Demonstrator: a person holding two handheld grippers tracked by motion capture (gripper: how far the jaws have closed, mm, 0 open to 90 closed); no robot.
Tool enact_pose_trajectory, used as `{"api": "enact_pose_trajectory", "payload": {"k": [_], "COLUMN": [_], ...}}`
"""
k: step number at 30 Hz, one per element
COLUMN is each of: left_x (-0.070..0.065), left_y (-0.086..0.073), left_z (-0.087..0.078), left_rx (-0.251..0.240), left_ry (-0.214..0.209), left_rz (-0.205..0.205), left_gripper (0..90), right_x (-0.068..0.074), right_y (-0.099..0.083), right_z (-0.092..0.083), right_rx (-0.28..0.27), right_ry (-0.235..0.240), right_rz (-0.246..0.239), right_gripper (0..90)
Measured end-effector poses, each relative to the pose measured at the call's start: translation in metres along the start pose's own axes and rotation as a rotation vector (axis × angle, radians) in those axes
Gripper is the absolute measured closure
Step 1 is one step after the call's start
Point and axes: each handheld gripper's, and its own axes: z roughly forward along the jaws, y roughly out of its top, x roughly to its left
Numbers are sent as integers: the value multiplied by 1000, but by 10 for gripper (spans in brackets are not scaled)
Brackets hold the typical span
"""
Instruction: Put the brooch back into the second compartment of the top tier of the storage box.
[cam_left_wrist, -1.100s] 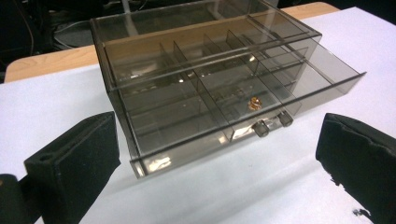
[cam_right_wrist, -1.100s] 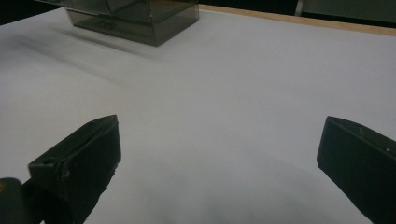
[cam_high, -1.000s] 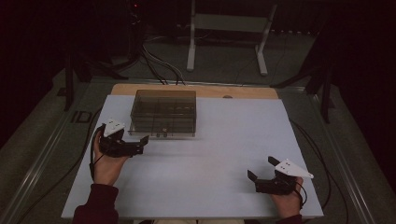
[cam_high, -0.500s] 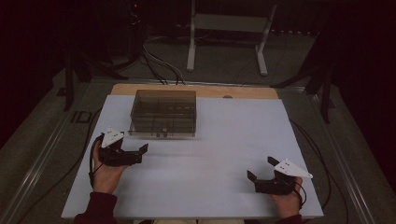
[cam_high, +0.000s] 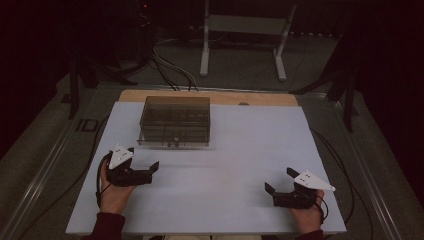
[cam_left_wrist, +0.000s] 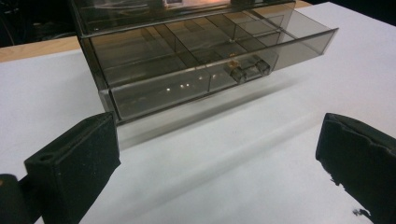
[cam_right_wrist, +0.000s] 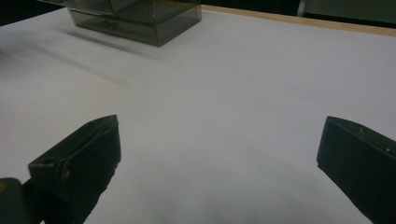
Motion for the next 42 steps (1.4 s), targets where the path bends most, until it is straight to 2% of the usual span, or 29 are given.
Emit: {"api": "enact_pose_trajectory", "payload": {"k": [12, 19, 24, 34, 37, 42], "left_x": [-3, -2, -2, 0, 1, 0], "left_y": [-22, -28, -33, -39, -40, -42], "left_z": [-5, -12, -15, -25, -24, -22], "left_rx": [-15, -53, -63, -124, -127, -116], "left_ry": [7, 23, 28, 51, 54, 67], "left_rz": [13, 13, 11, -1, -11, -5], "left_gripper": [6, 7, 7, 7, 7, 7], "right_x": [0, 1, 2, 1, 1, 1], "right_y": [1, 1, 2, 4, 4, 4], "right_z": [-1, -2, -3, -6, -6, -5], "right_rx": [-16, -26, -33, -63, -65, -60], "right_ry": [7, 14, 21, 27, 26, 27], "right_rz": [-5, -8, -13, -21, -21, -19], "right_gripper": [1, 1, 1, 1, 1, 1]}}
